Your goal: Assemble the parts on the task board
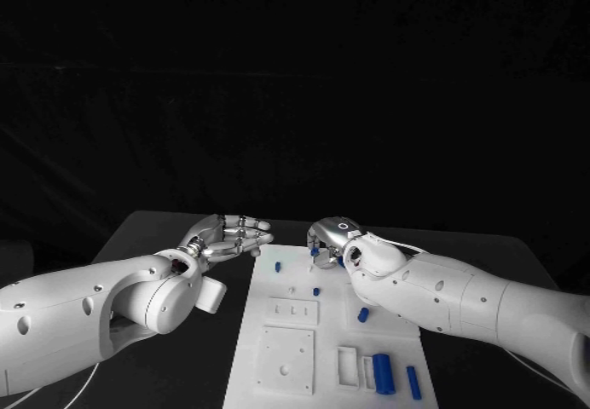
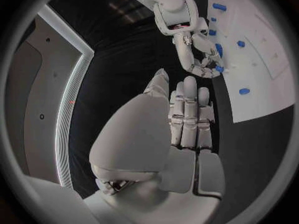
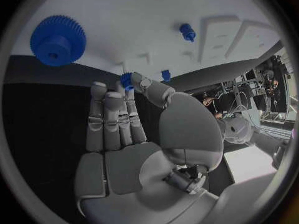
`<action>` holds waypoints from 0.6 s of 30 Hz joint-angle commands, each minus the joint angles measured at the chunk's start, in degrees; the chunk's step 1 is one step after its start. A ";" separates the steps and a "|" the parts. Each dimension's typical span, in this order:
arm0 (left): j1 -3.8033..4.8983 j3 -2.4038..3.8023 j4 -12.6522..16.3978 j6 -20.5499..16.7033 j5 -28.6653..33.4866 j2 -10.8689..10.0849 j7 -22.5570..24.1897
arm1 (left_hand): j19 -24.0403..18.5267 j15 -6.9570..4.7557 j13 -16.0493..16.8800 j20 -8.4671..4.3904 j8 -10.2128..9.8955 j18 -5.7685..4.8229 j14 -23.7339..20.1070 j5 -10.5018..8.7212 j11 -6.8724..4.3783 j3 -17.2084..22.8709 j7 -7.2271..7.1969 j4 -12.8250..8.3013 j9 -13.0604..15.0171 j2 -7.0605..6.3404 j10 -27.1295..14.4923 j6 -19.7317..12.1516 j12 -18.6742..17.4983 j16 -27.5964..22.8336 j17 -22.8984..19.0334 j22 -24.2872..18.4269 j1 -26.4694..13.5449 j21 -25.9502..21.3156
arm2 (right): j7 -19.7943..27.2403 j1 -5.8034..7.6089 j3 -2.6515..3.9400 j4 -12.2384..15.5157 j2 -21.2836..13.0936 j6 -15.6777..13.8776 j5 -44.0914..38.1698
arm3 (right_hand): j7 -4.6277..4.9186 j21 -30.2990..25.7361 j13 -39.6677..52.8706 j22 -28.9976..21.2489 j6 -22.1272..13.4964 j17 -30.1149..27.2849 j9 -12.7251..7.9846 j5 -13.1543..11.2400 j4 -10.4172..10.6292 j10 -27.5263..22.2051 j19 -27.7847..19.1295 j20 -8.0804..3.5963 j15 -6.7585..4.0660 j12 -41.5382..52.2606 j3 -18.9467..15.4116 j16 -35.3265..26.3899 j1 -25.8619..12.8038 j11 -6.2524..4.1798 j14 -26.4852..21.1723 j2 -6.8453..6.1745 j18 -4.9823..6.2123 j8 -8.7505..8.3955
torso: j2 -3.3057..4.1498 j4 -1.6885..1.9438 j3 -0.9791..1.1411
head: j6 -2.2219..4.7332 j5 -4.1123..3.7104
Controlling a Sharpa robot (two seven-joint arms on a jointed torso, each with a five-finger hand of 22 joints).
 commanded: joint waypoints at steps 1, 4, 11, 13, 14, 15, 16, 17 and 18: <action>0.06 0.04 0.40 0.81 -0.42 0.02 0.67 | -0.25 -0.05 0.08 -0.95 -0.33 -0.05 0.44 0.24 0.41 0.05 0.11 0.04 0.08 -0.25 0.15 0.33 -0.25 -0.34 -0.07 -0.08 -0.35 -0.27 | -0.33 -0.08 0.03 -0.29 0.11 0.70 -0.60 | 0.06 0.17 2.88 1.04 0.37 0.00 0.08 0.13 -0.12 2.39 0.04 -0.08 -0.28 0.23 0.27 0.27 0.26 -0.13 -0.06 0.06 0.85 0.23 | 0.07 0.14 0.04 | -0.19 0.08; 0.09 0.04 0.57 0.84 -0.42 -0.05 0.70 | -0.26 -0.04 0.09 -0.95 -0.33 -0.05 0.44 0.24 0.41 0.05 0.11 0.03 0.09 -0.26 0.15 0.34 -0.26 -0.35 -0.08 -0.08 -0.35 -0.27 | -0.30 -0.10 0.03 -0.53 0.09 0.65 -0.55 | 0.07 0.16 2.88 1.04 0.34 -0.02 0.07 0.13 -0.12 2.35 0.01 -0.07 -0.26 0.19 0.28 0.25 0.21 -0.11 -0.09 0.06 0.85 0.20 | 0.12 0.16 0.00 | -0.31 0.14; 0.14 0.04 0.59 0.81 -0.42 -0.06 0.71 | -0.27 -0.04 0.11 -0.97 -0.35 -0.08 0.43 0.23 0.41 0.05 0.11 0.02 0.10 -0.28 0.15 0.34 -0.29 -0.38 -0.10 -0.10 -0.33 -0.28 | -0.22 -0.10 0.03 -0.66 0.21 0.95 -0.48 | 0.08 0.14 2.90 1.03 0.32 -0.03 0.07 0.14 -0.13 2.33 -0.03 -0.06 -0.25 0.15 0.29 0.23 0.16 -0.10 -0.11 0.09 0.85 0.17 | 0.20 0.04 -0.06 | -0.52 0.26; 0.14 0.04 0.58 0.85 -0.42 -0.02 0.75 | -0.27 -0.04 0.11 -0.97 -0.35 -0.08 0.43 0.23 0.41 0.05 0.12 0.03 0.10 -0.28 0.15 0.34 -0.30 -0.39 -0.10 -0.10 -0.34 -0.28 | -0.26 -0.10 0.03 -0.71 0.26 1.00 -0.47 | 0.09 0.14 2.90 1.03 0.31 -0.04 0.07 0.15 -0.13 2.32 -0.04 -0.05 -0.24 0.14 0.29 0.22 0.13 -0.09 -0.11 0.09 0.85 0.16 | 0.23 0.04 -0.07 | -0.56 0.22; 0.14 0.04 0.58 0.88 -0.42 0.00 0.80 | -0.27 -0.04 0.11 -0.97 -0.36 -0.09 0.44 0.23 0.41 0.04 0.12 0.03 0.11 -0.28 0.15 0.34 -0.30 -0.39 -0.10 -0.11 -0.34 -0.28 | -0.34 -0.10 0.03 -0.76 0.27 0.98 -0.47 | 0.09 0.14 2.90 1.03 0.30 -0.04 0.07 0.15 -0.14 2.32 -0.05 -0.05 -0.24 0.13 0.30 0.22 0.12 -0.09 -0.12 0.10 0.85 0.16 | 0.29 0.06 -0.09 | -0.53 0.21; 0.14 0.04 0.56 0.89 -0.42 0.03 0.80 | -0.27 -0.04 0.12 -0.97 -0.36 -0.09 0.44 0.23 0.41 0.04 0.12 0.03 0.11 -0.28 0.15 0.34 -0.30 -0.40 -0.10 -0.11 -0.34 -0.28 | -0.37 -0.10 0.03 -0.80 0.27 0.96 -0.47 | 0.09 0.13 2.90 1.03 0.30 -0.05 0.07 0.16 -0.14 2.31 -0.06 -0.05 -0.24 0.12 0.30 0.21 0.11 -0.09 -0.12 0.10 0.85 0.15 | 0.27 0.06 -0.09 | -0.56 0.21; 0.14 0.04 0.49 0.93 -0.42 0.11 0.81 | -0.27 -0.04 0.12 -0.98 -0.36 -0.09 0.44 0.23 0.41 0.04 0.12 0.03 0.11 -0.28 0.15 0.34 -0.31 -0.40 -0.11 -0.11 -0.34 -0.28 | -0.38 -0.10 0.03 -0.84 0.27 1.02 -0.47 | 0.10 0.13 2.91 1.03 0.29 -0.05 0.06 0.17 -0.14 2.29 -0.08 -0.04 -0.23 0.10 0.31 0.20 0.10 -0.08 -0.13 0.10 0.85 0.14 | 0.26 0.08 -0.10 | -0.61 0.22; 0.14 0.04 0.44 0.95 -0.42 0.17 0.81 | -0.27 -0.04 0.12 -0.98 -0.37 -0.09 0.44 0.23 0.41 0.05 0.12 0.03 0.11 -0.28 0.15 0.34 -0.31 -0.40 -0.11 -0.11 -0.34 -0.28 | -0.36 -0.10 0.03 -0.86 0.28 1.08 -0.44 | 0.11 0.12 2.91 1.03 0.27 -0.06 0.06 0.17 -0.15 2.28 -0.09 -0.04 -0.23 0.09 0.32 0.19 0.08 -0.07 -0.14 0.11 0.85 0.13 | 0.30 0.10 -0.13 | -0.68 0.23; 0.14 0.03 0.41 0.94 -0.42 0.18 0.81 | -0.27 -0.04 0.13 -0.98 -0.37 -0.10 0.43 0.23 0.41 0.05 0.12 0.03 0.11 -0.27 0.15 0.34 -0.32 -0.41 -0.11 -0.11 -0.34 -0.28 | -0.34 -0.10 0.03 -0.91 0.29 1.09 -0.39 | 0.11 0.11 2.91 1.02 0.25 -0.07 0.06 0.17 -0.15 2.26 -0.12 -0.03 -0.22 0.07 0.33 0.17 0.06 -0.07 -0.16 0.10 0.85 0.11 | 0.32 0.11 -0.14 | -0.70 0.24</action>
